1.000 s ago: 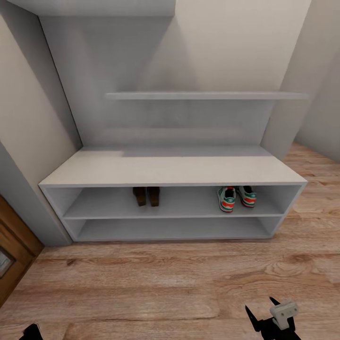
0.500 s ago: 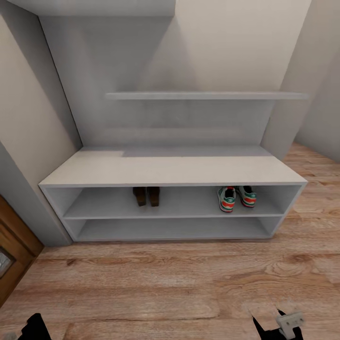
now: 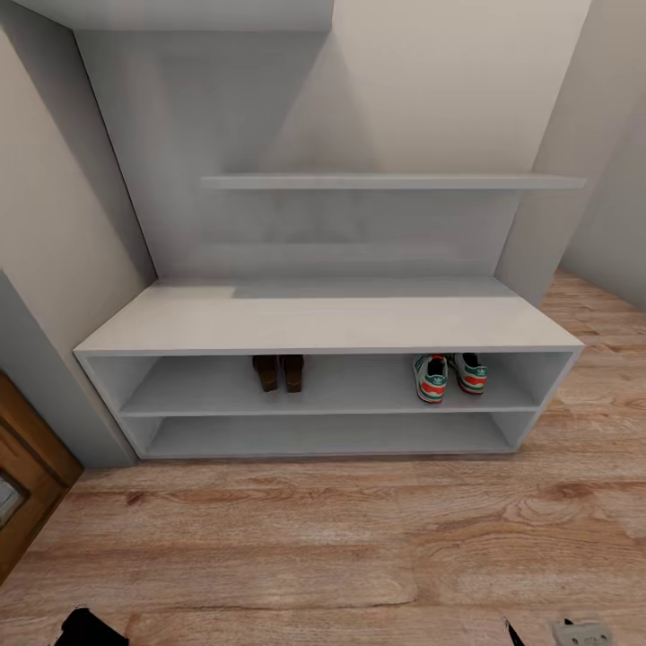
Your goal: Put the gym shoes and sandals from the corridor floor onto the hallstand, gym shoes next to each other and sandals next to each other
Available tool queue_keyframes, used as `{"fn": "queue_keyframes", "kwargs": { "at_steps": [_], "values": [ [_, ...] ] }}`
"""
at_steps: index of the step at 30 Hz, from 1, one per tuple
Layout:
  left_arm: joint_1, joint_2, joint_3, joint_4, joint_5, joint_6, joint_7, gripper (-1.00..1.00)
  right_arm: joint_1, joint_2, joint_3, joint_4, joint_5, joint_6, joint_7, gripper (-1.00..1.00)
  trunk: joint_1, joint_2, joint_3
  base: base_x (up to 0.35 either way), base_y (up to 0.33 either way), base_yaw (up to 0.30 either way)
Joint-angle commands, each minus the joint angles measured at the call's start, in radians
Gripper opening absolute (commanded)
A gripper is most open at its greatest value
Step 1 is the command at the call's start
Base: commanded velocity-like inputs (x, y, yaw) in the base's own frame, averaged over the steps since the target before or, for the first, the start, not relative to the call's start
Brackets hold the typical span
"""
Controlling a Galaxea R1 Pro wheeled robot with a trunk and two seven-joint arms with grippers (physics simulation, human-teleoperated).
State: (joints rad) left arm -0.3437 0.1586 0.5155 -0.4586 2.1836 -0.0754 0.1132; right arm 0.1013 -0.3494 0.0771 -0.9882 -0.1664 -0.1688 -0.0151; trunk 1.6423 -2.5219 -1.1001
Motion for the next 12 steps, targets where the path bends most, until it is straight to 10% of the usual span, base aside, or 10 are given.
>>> {"fn": "queue_keyframes", "kwargs": {
  "at_steps": [1,12],
  "values": [
    [0.000,-0.004,0.014,0.001,0.018,0.000,0.000,1.00,0.009,0.000,0.000,0.003,0.000,0.001,-0.013,1.00,0.000,0.000,0.000,0.000,0.000,0.000],
    [0.005,-0.003,0.060,0.007,0.076,-0.002,0.000,1.00,0.038,0.003,0.000,0.016,0.001,0.003,-0.076,1.00,0.000,0.000,0.000,0.000,0.000,0.000]
  ]
}}
